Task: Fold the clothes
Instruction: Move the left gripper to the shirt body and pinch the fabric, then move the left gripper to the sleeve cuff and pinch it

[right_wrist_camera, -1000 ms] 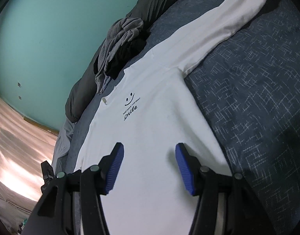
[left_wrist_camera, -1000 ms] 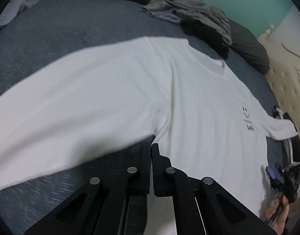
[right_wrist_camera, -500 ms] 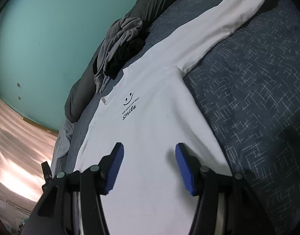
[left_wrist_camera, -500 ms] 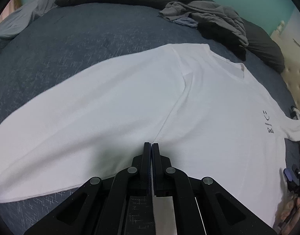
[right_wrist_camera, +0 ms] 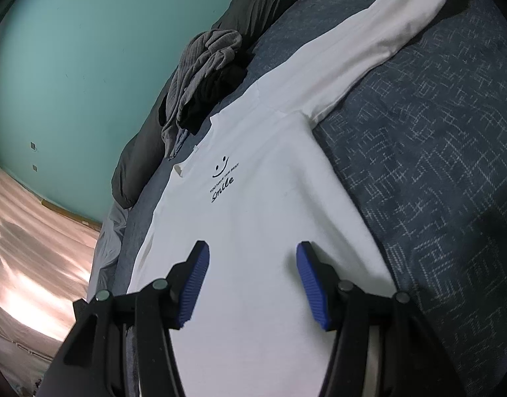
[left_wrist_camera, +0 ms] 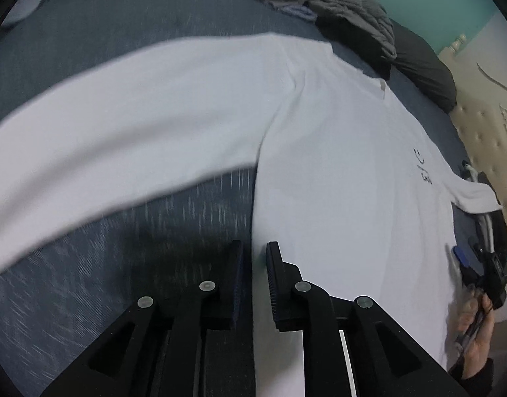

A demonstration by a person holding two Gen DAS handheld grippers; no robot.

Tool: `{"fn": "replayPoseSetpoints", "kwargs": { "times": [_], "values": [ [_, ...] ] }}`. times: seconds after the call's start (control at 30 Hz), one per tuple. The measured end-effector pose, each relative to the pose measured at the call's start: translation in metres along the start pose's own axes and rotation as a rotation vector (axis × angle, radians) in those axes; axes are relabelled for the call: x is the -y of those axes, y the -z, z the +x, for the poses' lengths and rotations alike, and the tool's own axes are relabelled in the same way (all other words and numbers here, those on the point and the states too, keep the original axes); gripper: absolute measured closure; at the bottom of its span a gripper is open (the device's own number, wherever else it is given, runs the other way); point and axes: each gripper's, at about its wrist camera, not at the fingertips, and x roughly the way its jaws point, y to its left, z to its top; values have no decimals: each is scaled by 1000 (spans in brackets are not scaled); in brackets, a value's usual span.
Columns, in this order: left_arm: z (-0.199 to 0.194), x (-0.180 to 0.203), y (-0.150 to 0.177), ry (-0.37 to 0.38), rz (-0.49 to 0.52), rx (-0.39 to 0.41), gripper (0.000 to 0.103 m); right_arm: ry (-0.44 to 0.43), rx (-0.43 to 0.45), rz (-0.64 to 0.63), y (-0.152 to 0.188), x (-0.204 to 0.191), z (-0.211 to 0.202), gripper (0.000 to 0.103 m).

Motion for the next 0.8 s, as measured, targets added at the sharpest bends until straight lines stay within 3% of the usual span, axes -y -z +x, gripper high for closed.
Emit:
{"fn": "replayPoseSetpoints", "kwargs": {
  "times": [0.07,0.17,0.3,0.43,0.53,0.8],
  "values": [
    [1,1,4,1,3,2,89,-1,-1,1,1,0,0,47],
    [-3,2,5,-11,11,18,101,1,-1,4,1,0,0,47],
    [-13,4,3,-36,22,48,101,-1,0,13,1,2,0,47],
    [-7,-1,4,-24,-9,23,100,-3,-1,18,2,3,-1,47],
    [-9,-5,5,-59,-18,23,100,-3,0,22,2,4,-1,47],
    [-56,-69,5,-168,-118,111,100,4,-5,7,4,1,1,47]
  ]
}}
